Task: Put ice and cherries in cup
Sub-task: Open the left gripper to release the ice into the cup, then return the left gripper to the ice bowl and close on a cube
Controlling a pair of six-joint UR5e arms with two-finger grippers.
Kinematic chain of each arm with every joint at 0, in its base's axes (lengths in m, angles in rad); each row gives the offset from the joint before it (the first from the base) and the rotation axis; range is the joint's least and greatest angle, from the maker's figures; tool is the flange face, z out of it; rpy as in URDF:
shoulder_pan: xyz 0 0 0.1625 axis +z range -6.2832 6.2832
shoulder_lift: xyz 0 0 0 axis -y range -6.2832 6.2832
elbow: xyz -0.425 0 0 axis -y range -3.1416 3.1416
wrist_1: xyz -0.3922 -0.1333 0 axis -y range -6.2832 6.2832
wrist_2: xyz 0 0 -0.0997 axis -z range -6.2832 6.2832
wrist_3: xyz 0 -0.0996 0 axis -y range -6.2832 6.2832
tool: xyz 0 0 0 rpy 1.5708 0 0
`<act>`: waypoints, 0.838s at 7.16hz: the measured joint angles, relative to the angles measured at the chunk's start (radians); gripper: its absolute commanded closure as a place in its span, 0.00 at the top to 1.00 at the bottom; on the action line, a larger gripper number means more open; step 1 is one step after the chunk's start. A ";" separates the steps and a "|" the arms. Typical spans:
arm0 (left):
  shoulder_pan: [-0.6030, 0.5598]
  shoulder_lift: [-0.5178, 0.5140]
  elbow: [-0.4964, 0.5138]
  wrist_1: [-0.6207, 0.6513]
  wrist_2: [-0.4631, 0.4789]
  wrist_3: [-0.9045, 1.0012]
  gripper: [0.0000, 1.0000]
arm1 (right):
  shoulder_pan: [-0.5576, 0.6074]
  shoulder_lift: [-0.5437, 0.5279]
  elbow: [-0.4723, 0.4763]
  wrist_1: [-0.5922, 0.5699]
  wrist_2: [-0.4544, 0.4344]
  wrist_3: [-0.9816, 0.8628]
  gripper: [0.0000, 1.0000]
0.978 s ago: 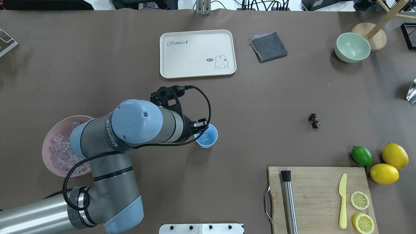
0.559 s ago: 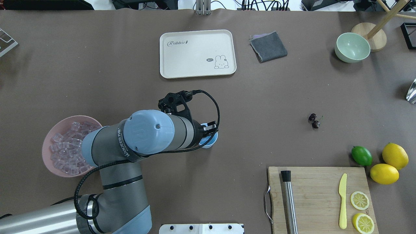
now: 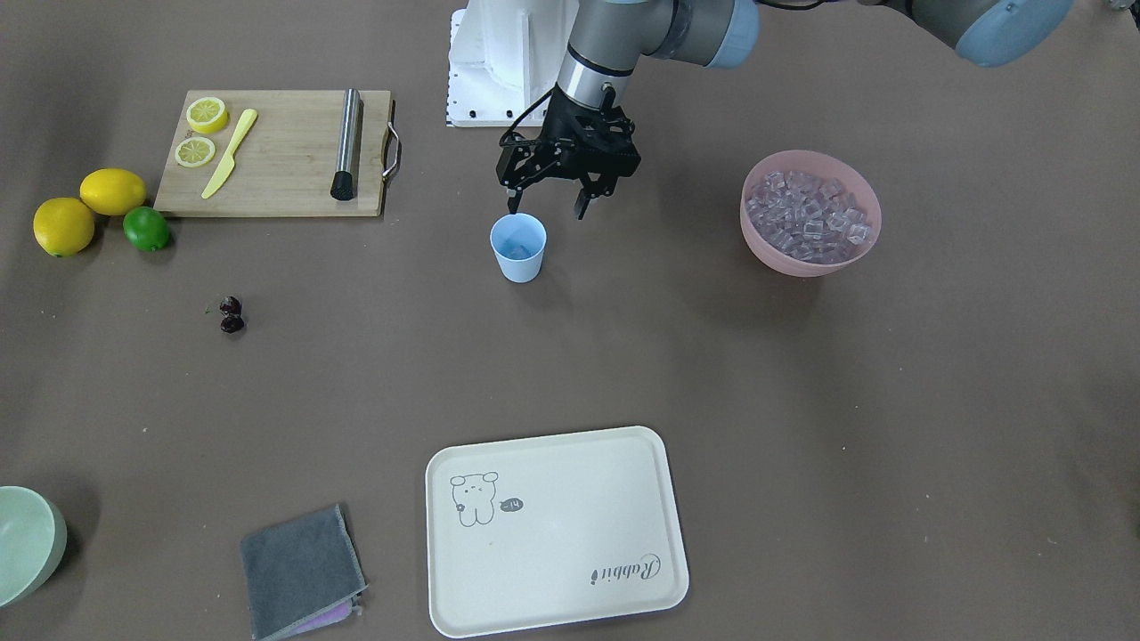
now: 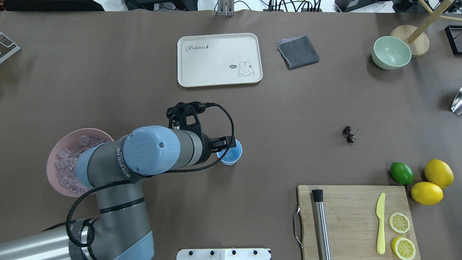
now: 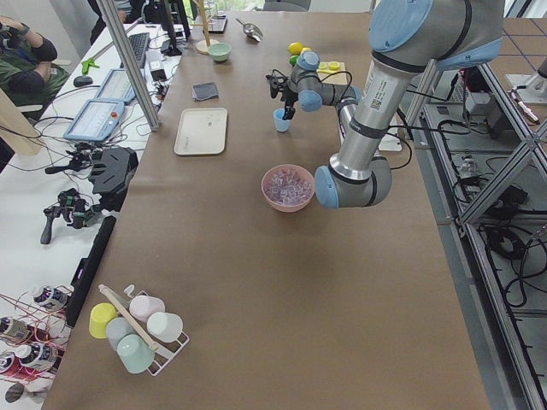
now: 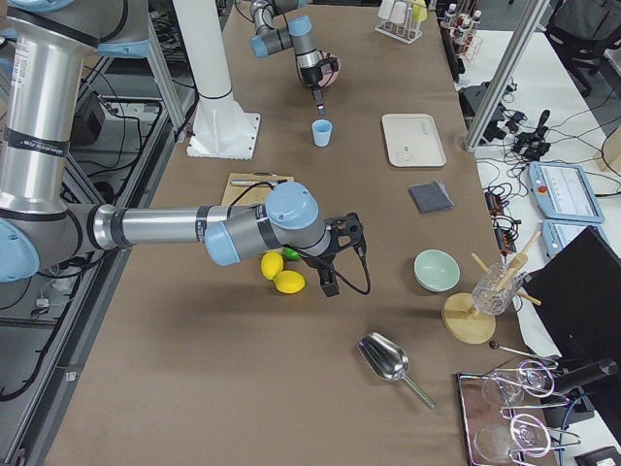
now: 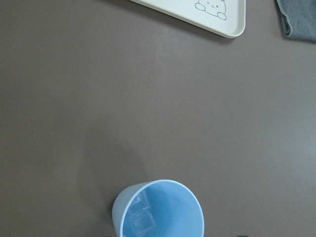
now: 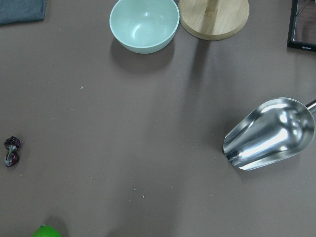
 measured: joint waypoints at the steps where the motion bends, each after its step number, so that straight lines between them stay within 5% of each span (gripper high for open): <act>1: -0.002 0.057 -0.087 0.093 0.000 0.097 0.99 | 0.000 -0.002 0.000 0.000 0.000 0.000 1.00; 3: -0.017 0.201 -0.261 0.245 -0.029 0.259 0.99 | 0.000 -0.003 0.000 0.000 0.001 0.000 1.00; 6: -0.050 0.494 -0.406 0.204 -0.068 0.455 0.99 | 0.000 -0.004 0.000 0.000 0.000 0.000 1.00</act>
